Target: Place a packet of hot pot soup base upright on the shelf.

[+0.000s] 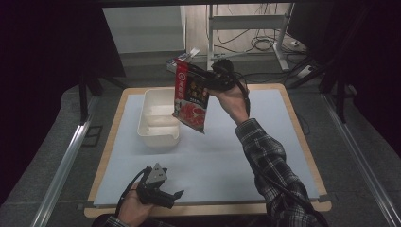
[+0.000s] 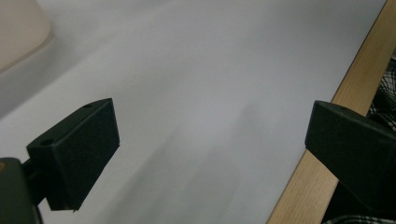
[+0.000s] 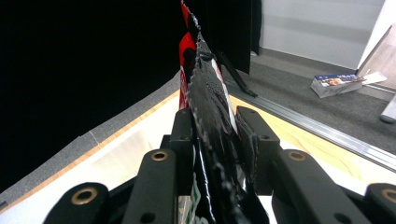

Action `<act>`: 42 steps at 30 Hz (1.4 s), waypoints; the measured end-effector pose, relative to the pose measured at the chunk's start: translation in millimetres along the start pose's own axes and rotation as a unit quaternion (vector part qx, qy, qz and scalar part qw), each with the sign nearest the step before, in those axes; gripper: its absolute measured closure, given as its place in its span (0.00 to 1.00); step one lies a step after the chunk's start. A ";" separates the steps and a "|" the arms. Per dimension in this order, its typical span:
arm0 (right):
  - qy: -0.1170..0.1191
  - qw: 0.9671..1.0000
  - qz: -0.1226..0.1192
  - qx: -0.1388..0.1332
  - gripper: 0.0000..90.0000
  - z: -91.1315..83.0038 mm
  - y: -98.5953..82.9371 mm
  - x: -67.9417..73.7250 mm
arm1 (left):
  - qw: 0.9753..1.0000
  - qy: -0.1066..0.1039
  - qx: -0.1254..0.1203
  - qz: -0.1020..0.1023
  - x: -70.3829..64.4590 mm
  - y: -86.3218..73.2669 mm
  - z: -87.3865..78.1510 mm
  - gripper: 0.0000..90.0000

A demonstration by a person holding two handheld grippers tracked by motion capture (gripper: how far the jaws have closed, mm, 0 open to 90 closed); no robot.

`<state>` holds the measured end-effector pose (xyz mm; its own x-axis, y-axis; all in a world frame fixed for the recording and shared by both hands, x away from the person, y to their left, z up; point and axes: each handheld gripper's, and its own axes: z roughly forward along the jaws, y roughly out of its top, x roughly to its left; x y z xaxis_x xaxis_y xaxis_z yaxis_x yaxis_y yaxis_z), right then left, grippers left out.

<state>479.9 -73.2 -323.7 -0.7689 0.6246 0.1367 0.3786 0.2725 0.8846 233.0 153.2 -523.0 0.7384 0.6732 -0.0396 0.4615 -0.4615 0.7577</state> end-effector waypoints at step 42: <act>0.023 0.998 -0.054 0.019 0.76 113.7 -24.4 67.8 | 1.000 -0.006 0.007 -0.028 7.8 -6.9 -2.1 0.04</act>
<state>477.2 45.7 -386.7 -0.8289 0.5558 0.0628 0.3108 0.3644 0.8779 234.5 162.8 -527.1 0.7167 0.6916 -0.0903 0.5100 -0.4314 0.7442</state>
